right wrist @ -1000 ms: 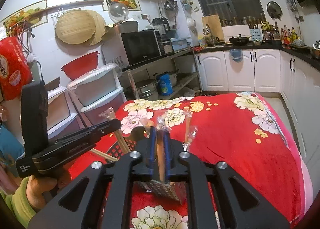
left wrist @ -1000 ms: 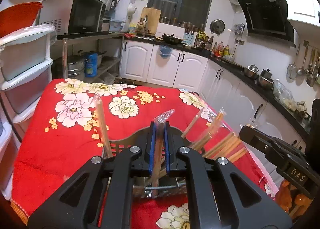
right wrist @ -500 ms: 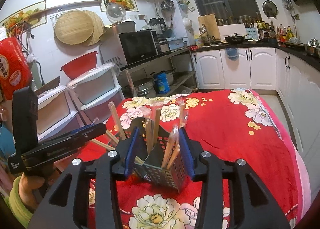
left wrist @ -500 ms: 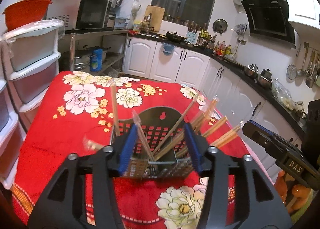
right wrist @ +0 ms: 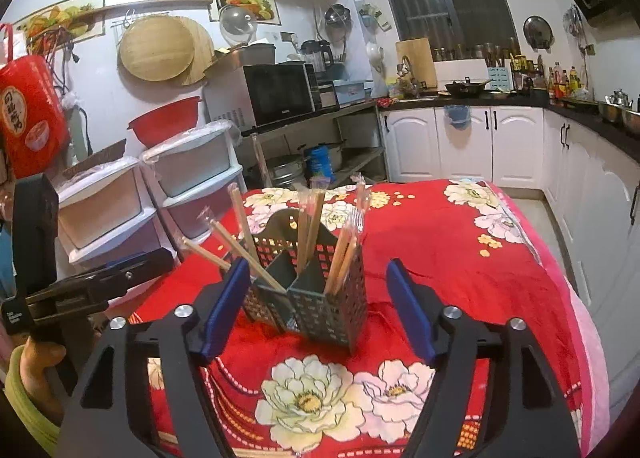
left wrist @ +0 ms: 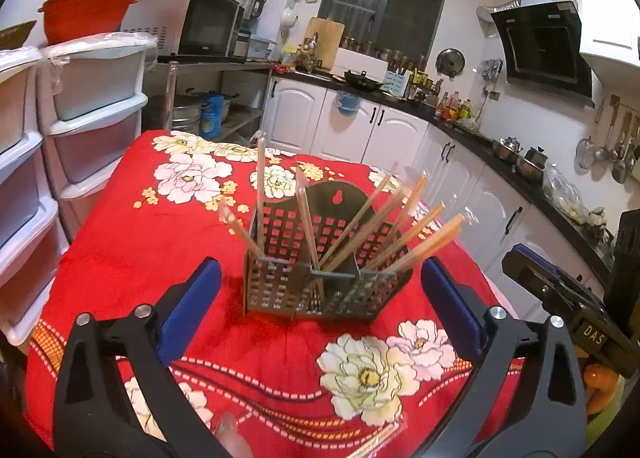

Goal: Organize utensils

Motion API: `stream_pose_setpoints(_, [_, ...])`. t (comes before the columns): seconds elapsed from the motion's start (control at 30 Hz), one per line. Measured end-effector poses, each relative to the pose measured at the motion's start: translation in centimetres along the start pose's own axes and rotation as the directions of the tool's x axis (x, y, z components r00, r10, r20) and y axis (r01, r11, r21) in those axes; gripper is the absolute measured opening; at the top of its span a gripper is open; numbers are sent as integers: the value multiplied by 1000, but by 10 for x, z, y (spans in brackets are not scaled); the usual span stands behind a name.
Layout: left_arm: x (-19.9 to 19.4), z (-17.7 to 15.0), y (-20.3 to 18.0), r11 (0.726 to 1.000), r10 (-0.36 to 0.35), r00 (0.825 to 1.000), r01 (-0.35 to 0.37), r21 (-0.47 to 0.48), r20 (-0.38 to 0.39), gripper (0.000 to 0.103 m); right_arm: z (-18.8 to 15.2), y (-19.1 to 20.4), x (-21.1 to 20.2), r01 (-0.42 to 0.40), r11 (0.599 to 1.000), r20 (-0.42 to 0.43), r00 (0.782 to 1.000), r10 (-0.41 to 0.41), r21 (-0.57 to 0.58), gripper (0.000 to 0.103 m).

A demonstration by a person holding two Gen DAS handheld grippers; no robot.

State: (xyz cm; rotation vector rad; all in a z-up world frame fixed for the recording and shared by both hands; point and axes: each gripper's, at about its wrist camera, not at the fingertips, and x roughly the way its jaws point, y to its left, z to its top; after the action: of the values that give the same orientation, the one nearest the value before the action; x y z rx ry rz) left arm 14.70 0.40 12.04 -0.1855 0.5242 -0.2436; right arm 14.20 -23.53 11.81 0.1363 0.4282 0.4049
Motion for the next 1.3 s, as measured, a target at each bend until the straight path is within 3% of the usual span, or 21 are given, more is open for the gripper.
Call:
stream_pose_setpoints(0.63, [-1, -71, 1, 999, 40, 998, -39, 14, -59, 91, -67, -1, -12, 55, 998, -48, 997, -57, -34, 86])
stream_pose_setpoints(1.3, [6, -100, 6, 996, 88, 996, -89, 19, 29, 91, -108, 3, 0, 121, 988, 54, 992, -116, -94, 95])
